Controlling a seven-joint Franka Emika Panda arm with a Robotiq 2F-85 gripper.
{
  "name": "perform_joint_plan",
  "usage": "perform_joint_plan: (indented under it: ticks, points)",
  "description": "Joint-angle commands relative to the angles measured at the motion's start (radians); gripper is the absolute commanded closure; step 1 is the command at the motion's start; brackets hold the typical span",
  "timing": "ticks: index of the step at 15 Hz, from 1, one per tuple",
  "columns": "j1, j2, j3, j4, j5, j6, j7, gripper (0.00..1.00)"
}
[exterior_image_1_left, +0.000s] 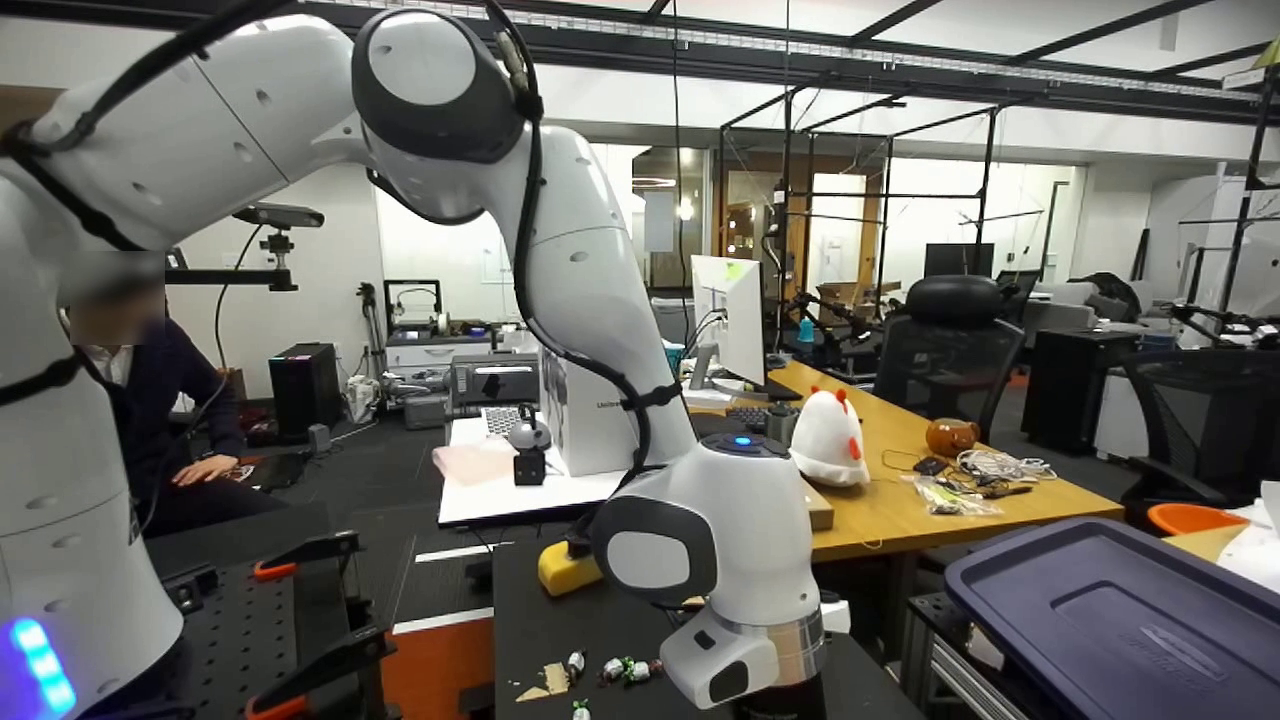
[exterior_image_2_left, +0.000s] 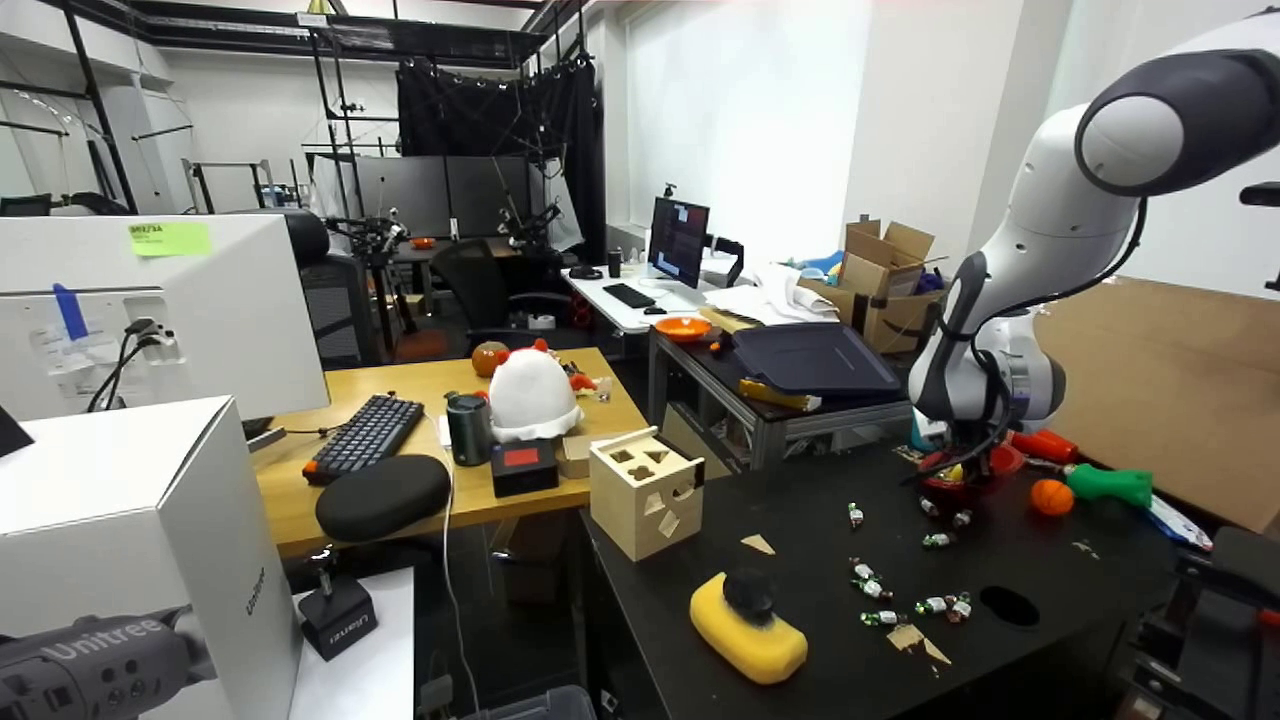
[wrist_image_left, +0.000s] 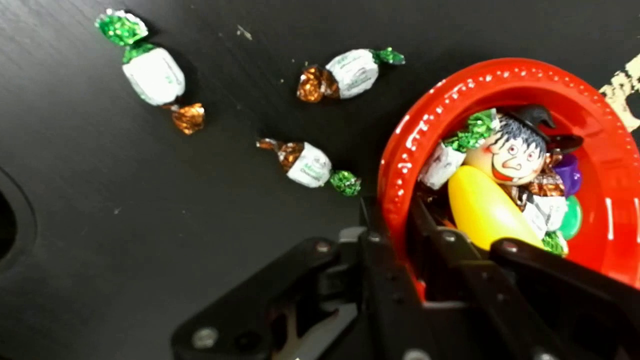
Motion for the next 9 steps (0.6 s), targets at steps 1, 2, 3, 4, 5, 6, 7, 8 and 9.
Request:
perform_joint_plan:
  ticks: [1, 2, 3, 4, 5, 6, 7, 8, 9]
  points:
    - [-0.074, -0.056, 0.085, -0.013, -0.018, 0.041, -0.057, 0.96]
    - [-0.093, -0.058, 0.11, -0.005, -0.016, 0.048, -0.076, 0.96]
    - [-0.11, -0.058, 0.133, 0.002, -0.016, 0.05, -0.096, 0.96]
    - [-0.128, -0.058, 0.156, 0.012, -0.014, 0.052, -0.117, 0.96]
    - [-0.145, -0.057, 0.177, 0.02, -0.011, 0.048, -0.137, 0.96]
    - [-0.156, -0.054, 0.191, 0.027, -0.009, 0.047, -0.153, 0.96]
    - [-0.169, -0.053, 0.204, 0.032, -0.005, 0.046, -0.169, 0.96]
    - [-0.18, -0.05, 0.215, 0.038, -0.002, 0.048, -0.183, 0.96]
    - [-0.188, -0.05, 0.221, 0.039, 0.001, 0.047, -0.192, 0.96]
